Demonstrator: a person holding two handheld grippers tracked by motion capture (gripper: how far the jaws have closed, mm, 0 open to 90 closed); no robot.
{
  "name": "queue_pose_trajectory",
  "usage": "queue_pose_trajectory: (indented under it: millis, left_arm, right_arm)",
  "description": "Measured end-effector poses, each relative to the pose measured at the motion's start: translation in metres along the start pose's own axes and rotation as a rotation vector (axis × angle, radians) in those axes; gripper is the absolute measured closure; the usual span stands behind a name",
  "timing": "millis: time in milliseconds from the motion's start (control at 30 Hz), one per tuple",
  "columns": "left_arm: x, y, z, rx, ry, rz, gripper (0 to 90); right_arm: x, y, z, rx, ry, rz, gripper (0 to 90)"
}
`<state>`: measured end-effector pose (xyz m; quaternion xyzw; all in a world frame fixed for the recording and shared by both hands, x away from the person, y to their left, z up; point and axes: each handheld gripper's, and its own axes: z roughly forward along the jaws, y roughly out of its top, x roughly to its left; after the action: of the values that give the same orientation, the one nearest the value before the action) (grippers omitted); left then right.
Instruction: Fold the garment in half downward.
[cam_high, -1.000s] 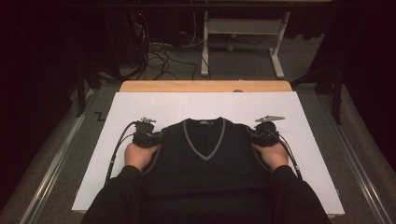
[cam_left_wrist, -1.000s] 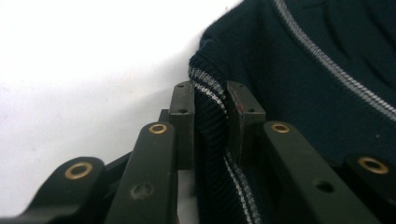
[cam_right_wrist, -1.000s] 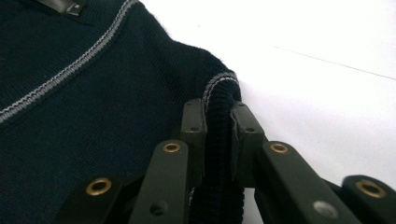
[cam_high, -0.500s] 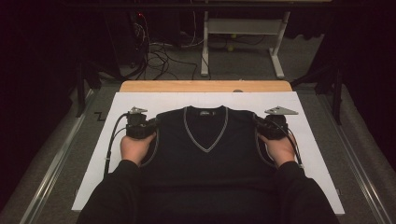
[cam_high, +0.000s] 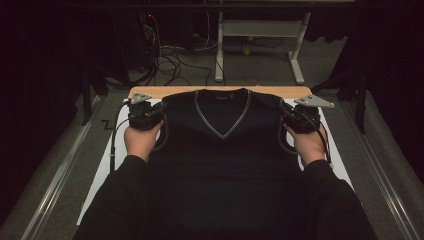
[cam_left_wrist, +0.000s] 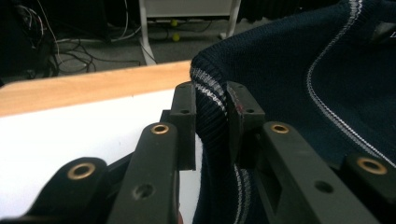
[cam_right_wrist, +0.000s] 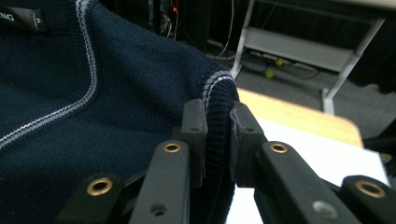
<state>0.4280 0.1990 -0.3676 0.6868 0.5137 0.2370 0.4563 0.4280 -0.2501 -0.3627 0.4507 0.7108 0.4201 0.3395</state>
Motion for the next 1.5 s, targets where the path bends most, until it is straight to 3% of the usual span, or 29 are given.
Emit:
queue_pose_trajectory:
  millis: [233,567,700,867,1133,1200,1267,1500]
  left_arm:
    - [-0.001,0.013,-0.005,-0.037,-0.001,-0.006,71.8]
    - [0.001,-0.01,-0.007,0.007,-0.034,-0.001,71.6]
    - [0.0,-0.026,-0.015,0.018,-0.067,0.012,71.6]
    - [-0.001,-0.055,-0.027,0.04,-0.125,0.034,71.5]
    - [-0.009,-0.1,-0.051,0.029,-0.179,0.042,71.4]
    - [-0.011,-0.11,-0.058,0.023,-0.2,0.025,71.5]
    - [-0.013,-0.117,-0.065,0.022,-0.22,0.018,71.5]
    - [-0.024,-0.132,-0.097,0.0,-0.252,0.051,71.5]
  right_arm:
    - [-0.001,0.018,-0.005,-0.043,-0.014,-0.008,79.3]
    - [0.003,-0.001,-0.008,-0.027,0.021,0.002,79.3]
    - [0.004,-0.016,-0.015,-0.025,0.044,0.007,79.3]
    - [0.011,-0.038,-0.03,-0.014,0.073,-0.02,79.3]
    - [0.026,-0.08,-0.06,-0.027,0.127,-0.047,79.3]
    - [0.029,-0.088,-0.068,-0.03,0.137,-0.049,79.3]
    - [0.031,-0.096,-0.076,-0.038,0.15,-0.052,79.3]
    - [0.039,-0.118,-0.103,-0.046,0.182,-0.049,79.3]
